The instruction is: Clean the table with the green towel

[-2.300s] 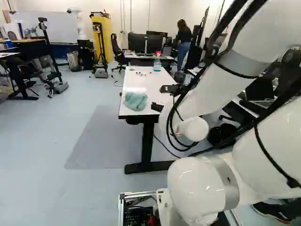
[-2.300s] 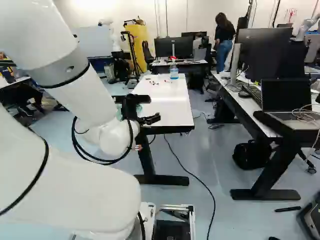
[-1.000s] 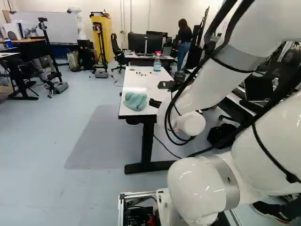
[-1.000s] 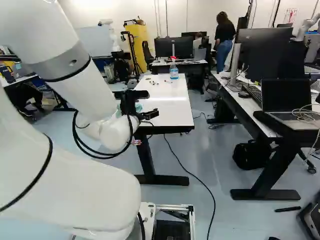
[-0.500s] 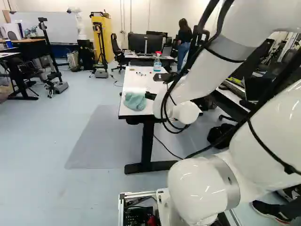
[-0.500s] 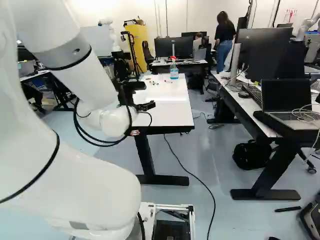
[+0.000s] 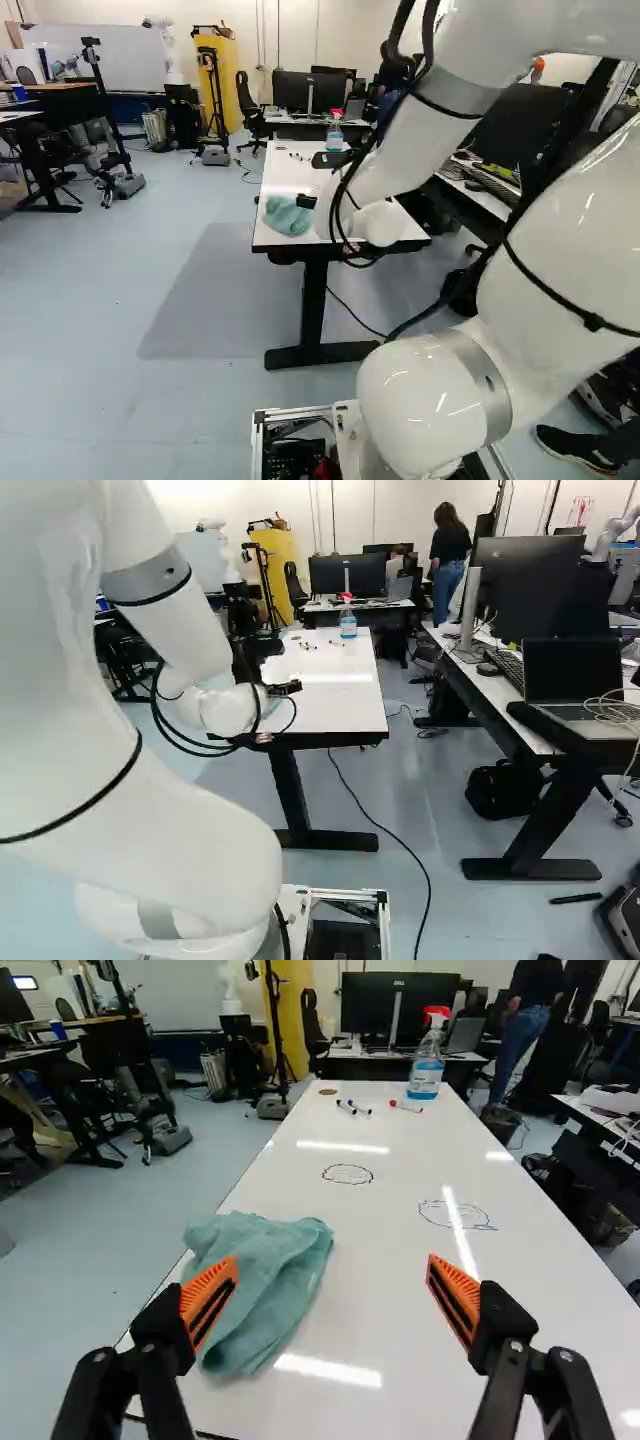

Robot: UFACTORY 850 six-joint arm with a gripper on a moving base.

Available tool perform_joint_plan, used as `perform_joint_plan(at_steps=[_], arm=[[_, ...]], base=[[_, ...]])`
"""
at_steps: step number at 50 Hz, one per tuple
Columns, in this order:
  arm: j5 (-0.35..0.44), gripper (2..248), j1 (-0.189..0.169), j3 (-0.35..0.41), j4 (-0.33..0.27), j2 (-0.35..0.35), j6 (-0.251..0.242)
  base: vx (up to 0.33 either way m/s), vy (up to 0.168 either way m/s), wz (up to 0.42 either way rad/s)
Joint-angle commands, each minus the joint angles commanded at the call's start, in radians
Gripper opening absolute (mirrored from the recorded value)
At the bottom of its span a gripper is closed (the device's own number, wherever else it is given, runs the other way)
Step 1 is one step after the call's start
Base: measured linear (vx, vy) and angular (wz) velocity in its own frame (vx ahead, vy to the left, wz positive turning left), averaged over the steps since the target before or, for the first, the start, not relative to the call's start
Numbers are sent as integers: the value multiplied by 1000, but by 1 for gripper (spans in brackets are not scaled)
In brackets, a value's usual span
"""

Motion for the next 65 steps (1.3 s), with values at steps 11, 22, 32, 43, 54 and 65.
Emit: perform_joint_plan(at_steps=[11, 22, 32, 43, 54, 65], arm=[[-15, 247, 27, -44, 0, -45, 0], [-36, 247, 54, -89, 0, -90, 0], [-56, 247, 77, -131, 0, -131, 0], [-89, 247, 100, -178, 0, -175, 0], [-128, 247, 118, -227, 0, -220, 0], [-174, 247, 130, -263, 0, -252, 0]], base=[[0, 0, 0], [0, 0, 0], [0, 0, 0], [0, 0, 0], [0, 0, 0], [0, 0, 0]])
